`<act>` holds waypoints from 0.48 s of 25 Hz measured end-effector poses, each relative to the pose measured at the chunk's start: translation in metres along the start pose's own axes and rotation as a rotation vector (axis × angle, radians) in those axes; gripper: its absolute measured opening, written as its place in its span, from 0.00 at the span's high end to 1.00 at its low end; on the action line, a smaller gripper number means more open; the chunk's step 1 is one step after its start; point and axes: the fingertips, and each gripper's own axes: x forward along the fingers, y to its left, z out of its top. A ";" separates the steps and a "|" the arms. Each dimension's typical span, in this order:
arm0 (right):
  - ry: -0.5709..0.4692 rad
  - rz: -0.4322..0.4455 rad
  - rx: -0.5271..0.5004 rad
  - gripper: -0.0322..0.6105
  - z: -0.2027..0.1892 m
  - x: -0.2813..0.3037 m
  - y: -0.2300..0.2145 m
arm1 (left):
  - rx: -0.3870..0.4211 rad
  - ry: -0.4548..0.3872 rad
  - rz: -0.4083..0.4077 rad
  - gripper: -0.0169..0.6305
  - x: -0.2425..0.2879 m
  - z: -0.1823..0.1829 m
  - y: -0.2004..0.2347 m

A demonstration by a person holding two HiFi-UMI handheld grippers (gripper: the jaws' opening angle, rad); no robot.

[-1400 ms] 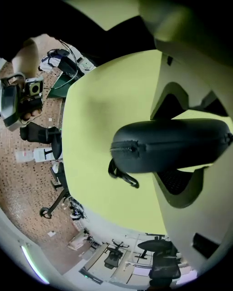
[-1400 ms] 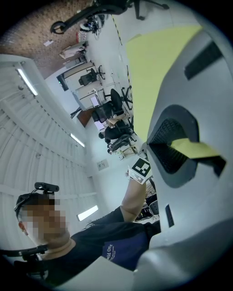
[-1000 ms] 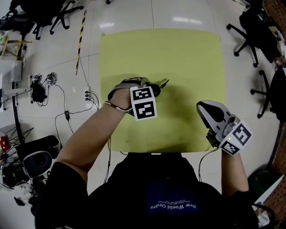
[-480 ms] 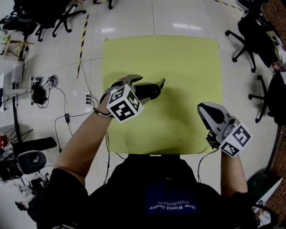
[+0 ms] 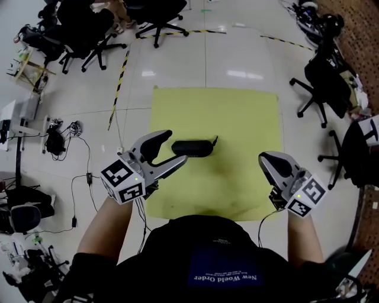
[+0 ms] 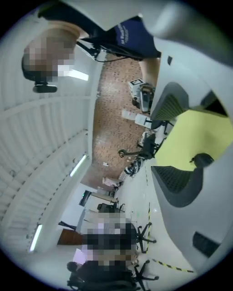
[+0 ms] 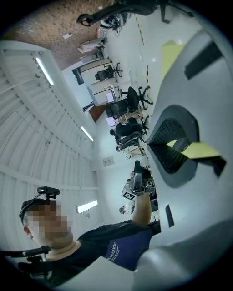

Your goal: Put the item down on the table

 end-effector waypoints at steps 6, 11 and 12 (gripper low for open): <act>-0.041 -0.009 -0.059 0.97 0.051 -0.001 0.022 | 0.018 -0.198 -0.068 0.61 -0.049 0.066 -0.042; -0.060 -0.010 -0.090 0.97 0.074 -0.007 0.043 | 0.004 -0.277 -0.010 0.94 -0.074 0.074 -0.057; -0.062 -0.011 -0.093 0.97 0.076 -0.009 0.047 | -0.015 -0.294 -0.004 0.96 -0.078 0.073 -0.057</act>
